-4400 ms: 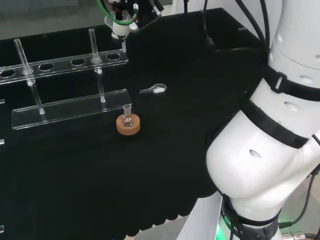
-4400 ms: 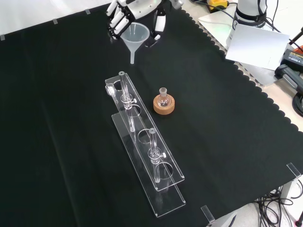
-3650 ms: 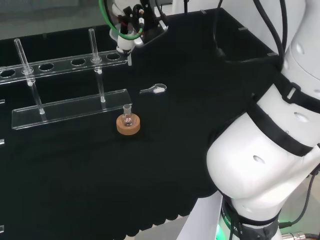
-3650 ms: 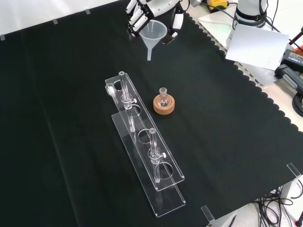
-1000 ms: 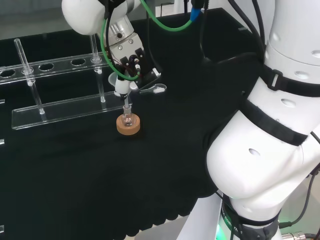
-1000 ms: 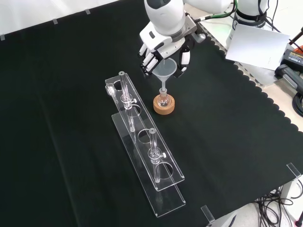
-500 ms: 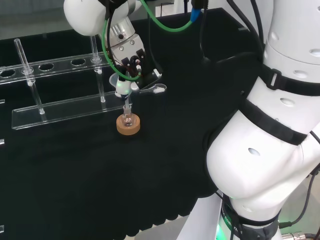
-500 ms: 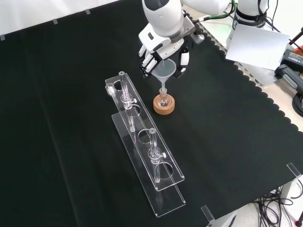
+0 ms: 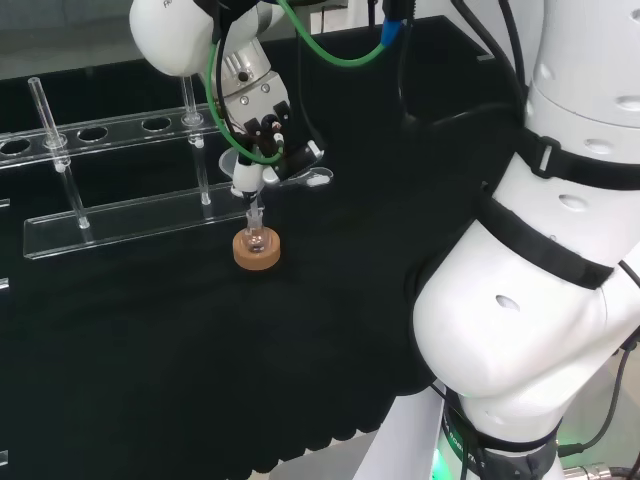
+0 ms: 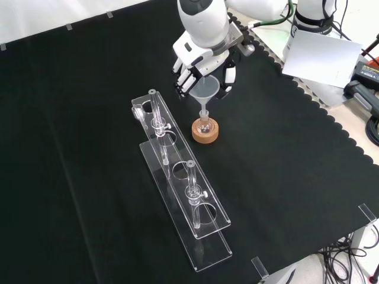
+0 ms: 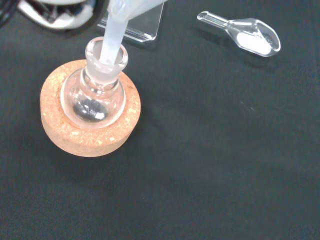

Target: Place the funnel on the round-bottom flask.

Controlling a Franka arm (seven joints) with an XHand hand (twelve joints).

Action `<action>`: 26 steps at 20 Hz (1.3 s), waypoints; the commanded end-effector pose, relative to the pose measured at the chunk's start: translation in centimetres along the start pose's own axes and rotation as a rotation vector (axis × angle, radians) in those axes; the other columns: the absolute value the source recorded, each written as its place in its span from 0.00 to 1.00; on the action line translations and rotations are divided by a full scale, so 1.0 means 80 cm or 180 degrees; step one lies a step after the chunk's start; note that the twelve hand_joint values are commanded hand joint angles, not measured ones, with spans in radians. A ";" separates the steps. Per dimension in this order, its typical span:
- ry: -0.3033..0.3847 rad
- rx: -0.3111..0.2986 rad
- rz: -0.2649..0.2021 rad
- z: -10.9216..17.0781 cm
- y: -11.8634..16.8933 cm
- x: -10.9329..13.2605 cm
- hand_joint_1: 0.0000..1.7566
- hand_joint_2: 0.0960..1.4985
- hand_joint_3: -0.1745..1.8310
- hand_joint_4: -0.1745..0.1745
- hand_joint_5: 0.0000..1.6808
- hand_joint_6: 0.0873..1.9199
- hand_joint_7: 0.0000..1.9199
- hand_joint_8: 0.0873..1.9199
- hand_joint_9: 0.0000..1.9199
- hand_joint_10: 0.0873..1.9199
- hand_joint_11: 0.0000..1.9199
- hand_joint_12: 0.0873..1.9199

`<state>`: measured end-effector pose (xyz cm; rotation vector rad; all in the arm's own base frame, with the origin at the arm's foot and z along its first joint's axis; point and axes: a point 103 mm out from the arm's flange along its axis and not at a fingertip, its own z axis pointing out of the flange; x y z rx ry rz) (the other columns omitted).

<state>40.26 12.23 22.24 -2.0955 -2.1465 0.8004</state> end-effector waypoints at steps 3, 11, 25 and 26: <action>0.0026 0.0010 -0.0008 0.010 0.005 0.001 0.52 0.46 0.43 0.53 0.41 0.37 0.33 0.32 0.53 0.18 0.37 0.61; 0.0023 0.0035 -0.0020 0.015 0.008 0.002 0.53 0.46 0.43 0.52 0.41 0.37 0.33 0.33 0.53 0.18 0.38 0.61; -0.0007 0.0063 -0.0060 0.028 0.015 0.007 0.53 0.47 0.43 0.51 0.41 0.37 0.33 0.33 0.53 0.18 0.39 0.60; -0.0010 0.0056 -0.0076 0.030 0.017 0.008 0.53 0.47 0.43 0.51 0.41 0.37 0.33 0.33 0.53 0.18 0.39 0.60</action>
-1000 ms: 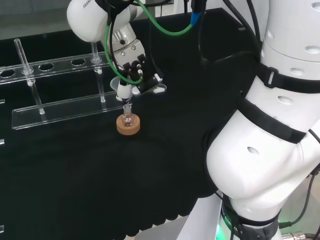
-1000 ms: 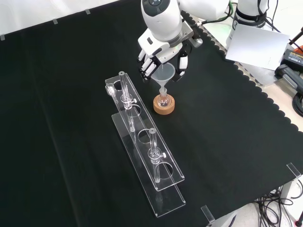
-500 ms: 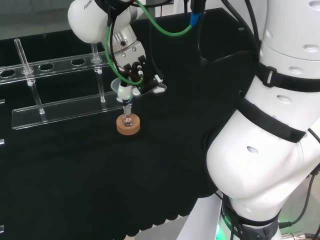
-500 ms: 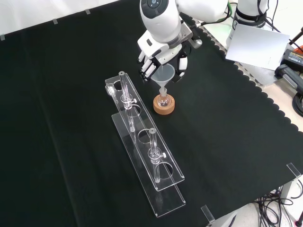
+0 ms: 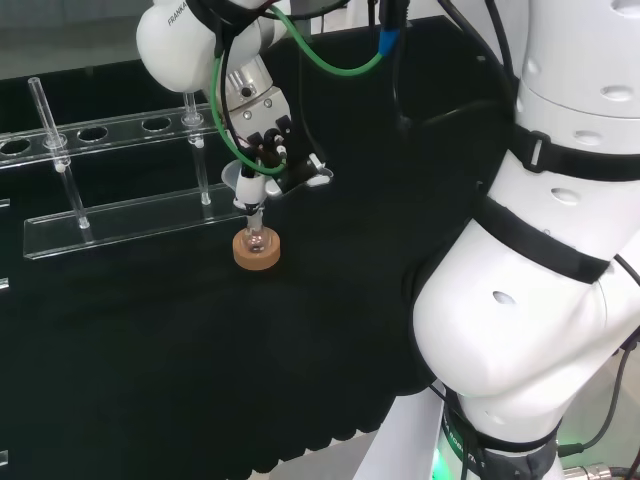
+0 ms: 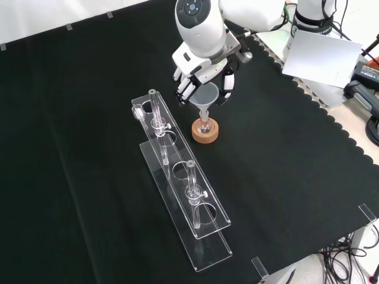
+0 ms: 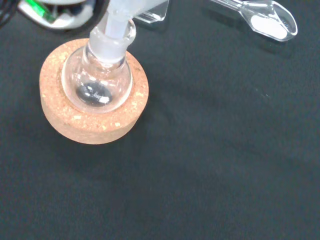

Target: Place the funnel on the round-bottom flask.

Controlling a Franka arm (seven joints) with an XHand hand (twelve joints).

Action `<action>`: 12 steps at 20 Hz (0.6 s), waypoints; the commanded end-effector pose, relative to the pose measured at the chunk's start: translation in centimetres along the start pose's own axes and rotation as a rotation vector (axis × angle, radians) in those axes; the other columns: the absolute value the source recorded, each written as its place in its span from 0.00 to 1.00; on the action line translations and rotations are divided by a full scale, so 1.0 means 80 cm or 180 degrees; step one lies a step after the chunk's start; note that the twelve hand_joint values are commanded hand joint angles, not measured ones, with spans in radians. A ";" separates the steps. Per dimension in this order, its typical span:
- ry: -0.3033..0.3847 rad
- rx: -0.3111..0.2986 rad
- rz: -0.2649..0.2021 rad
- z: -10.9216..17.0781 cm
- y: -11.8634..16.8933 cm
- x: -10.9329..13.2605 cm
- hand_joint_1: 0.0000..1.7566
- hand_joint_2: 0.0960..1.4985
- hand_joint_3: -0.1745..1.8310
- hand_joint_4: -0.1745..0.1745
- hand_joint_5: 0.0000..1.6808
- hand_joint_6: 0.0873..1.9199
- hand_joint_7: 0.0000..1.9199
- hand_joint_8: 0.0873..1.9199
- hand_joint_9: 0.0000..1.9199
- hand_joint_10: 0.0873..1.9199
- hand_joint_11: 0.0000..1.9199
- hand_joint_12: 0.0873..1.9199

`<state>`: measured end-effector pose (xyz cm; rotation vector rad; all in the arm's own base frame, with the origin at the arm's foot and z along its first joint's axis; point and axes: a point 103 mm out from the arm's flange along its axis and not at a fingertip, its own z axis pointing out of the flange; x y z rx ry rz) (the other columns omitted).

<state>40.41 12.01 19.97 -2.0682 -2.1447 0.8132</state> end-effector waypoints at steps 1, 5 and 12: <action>-0.0011 -0.0005 -0.0047 0.006 0.005 0.002 0.53 0.47 0.43 0.51 0.41 0.37 0.33 0.33 0.53 0.18 0.39 0.60; 0.0051 -0.0067 -0.0172 0.008 0.007 0.001 0.52 0.46 0.43 0.51 0.41 0.37 0.33 0.33 0.53 0.18 0.39 0.60; 0.0071 -0.0133 -0.0311 0.010 0.008 0.000 0.49 0.43 0.43 0.46 0.35 0.36 0.30 0.33 0.51 0.18 0.37 0.60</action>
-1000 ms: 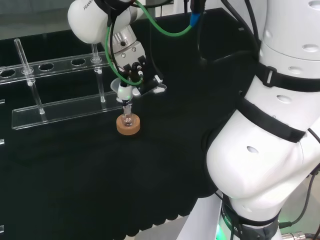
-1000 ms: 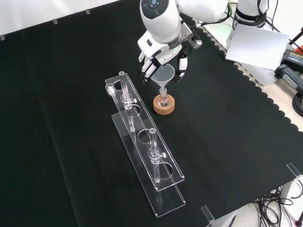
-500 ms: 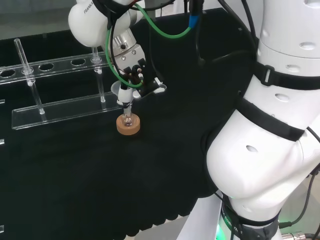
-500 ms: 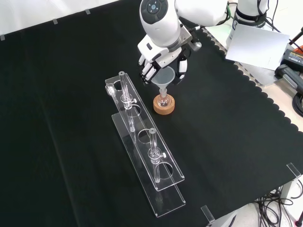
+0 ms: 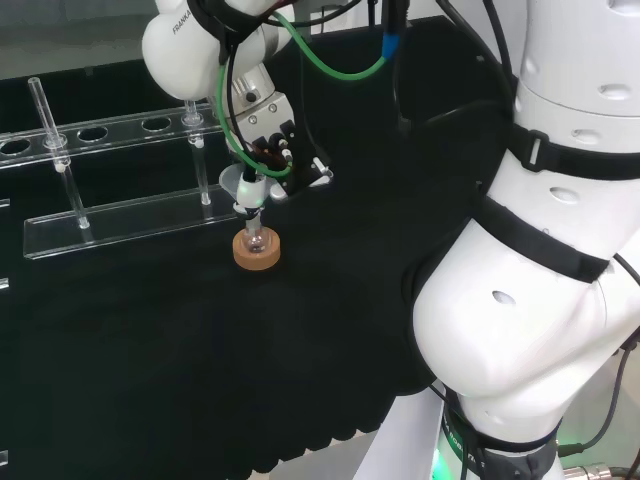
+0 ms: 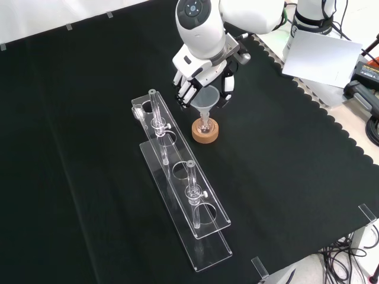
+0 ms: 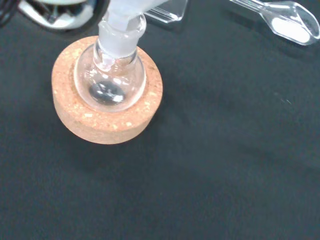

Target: Place the funnel on the round-bottom flask.

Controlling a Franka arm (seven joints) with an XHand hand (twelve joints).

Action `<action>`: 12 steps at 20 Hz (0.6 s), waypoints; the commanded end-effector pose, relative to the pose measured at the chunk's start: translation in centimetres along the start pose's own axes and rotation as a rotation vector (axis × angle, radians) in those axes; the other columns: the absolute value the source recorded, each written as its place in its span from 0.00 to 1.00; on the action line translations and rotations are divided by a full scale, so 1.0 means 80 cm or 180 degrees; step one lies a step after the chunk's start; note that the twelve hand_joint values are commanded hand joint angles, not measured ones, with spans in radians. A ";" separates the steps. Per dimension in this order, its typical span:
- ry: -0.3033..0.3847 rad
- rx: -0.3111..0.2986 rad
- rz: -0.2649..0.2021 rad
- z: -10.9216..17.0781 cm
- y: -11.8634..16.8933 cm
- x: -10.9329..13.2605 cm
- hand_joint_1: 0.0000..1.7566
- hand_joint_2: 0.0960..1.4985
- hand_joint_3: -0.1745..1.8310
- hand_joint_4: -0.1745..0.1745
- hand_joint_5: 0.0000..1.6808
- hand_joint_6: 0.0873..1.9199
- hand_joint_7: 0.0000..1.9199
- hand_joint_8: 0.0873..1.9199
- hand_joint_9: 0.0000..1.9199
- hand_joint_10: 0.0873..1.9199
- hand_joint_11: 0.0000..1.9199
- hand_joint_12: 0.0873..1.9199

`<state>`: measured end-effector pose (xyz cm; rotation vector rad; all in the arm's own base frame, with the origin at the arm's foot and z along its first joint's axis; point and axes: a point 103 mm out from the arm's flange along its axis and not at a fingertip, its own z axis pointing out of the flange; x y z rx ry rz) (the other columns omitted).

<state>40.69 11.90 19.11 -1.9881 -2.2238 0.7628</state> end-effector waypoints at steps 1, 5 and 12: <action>0.0033 -0.0039 -0.0082 0.003 0.000 -0.004 0.49 0.43 0.43 0.45 0.34 0.36 0.30 0.33 0.50 0.18 0.37 0.61; 0.0036 -0.0018 -0.0082 0.009 -0.003 -0.015 0.49 0.41 0.43 0.43 0.30 0.34 0.28 0.34 0.49 0.19 0.36 0.62; 0.0047 -0.0013 -0.0075 0.003 -0.001 -0.004 0.48 0.40 0.43 0.42 0.28 0.32 0.27 0.35 0.47 0.21 0.35 0.62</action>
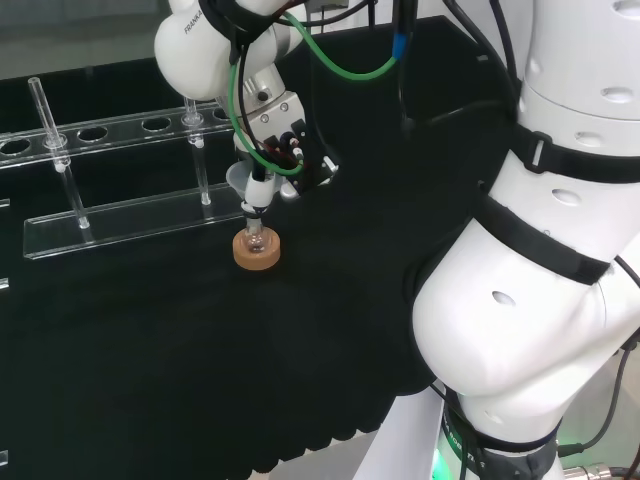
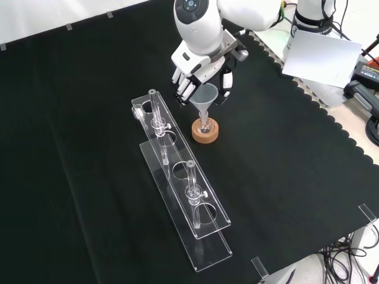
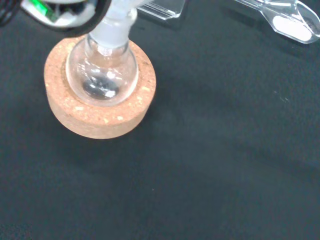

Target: Place the funnel on the round-bottom flask.

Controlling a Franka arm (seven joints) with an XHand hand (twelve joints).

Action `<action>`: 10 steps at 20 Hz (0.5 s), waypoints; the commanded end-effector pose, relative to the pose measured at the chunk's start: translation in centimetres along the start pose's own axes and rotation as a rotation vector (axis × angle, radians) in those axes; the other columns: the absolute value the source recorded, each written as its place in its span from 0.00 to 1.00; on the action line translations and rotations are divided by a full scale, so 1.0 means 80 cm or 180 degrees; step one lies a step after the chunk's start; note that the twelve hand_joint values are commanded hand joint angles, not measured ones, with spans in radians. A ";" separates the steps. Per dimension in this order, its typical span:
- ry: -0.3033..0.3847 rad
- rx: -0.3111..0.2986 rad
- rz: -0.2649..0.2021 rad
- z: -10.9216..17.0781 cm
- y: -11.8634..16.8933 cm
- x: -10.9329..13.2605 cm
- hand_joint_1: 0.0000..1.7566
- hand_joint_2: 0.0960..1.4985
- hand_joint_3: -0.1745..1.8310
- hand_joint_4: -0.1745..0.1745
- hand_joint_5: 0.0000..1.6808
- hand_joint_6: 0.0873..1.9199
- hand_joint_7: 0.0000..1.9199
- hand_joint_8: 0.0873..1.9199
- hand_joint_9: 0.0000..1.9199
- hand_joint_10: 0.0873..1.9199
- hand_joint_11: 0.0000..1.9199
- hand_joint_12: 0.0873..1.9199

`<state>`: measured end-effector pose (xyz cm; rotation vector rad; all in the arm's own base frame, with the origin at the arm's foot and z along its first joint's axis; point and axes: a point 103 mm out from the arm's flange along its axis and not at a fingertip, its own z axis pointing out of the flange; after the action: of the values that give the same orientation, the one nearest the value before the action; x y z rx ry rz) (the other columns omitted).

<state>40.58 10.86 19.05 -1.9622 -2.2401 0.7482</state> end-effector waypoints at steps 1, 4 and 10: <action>0.0039 -0.0012 -0.0015 -0.003 0.000 0.008 0.48 0.39 0.43 0.42 0.28 0.32 0.27 0.35 0.47 0.21 0.35 0.62; 0.0025 -0.0004 -0.0023 -0.002 0.000 0.007 0.48 0.39 0.43 0.41 0.27 0.30 0.26 0.35 0.47 0.21 0.35 0.62; 0.0027 0.0037 -0.0022 0.003 -0.004 0.000 0.47 0.38 0.43 0.40 0.26 0.27 0.25 0.36 0.46 0.22 0.34 0.63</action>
<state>40.26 10.75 18.98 -1.9479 -2.2391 0.7319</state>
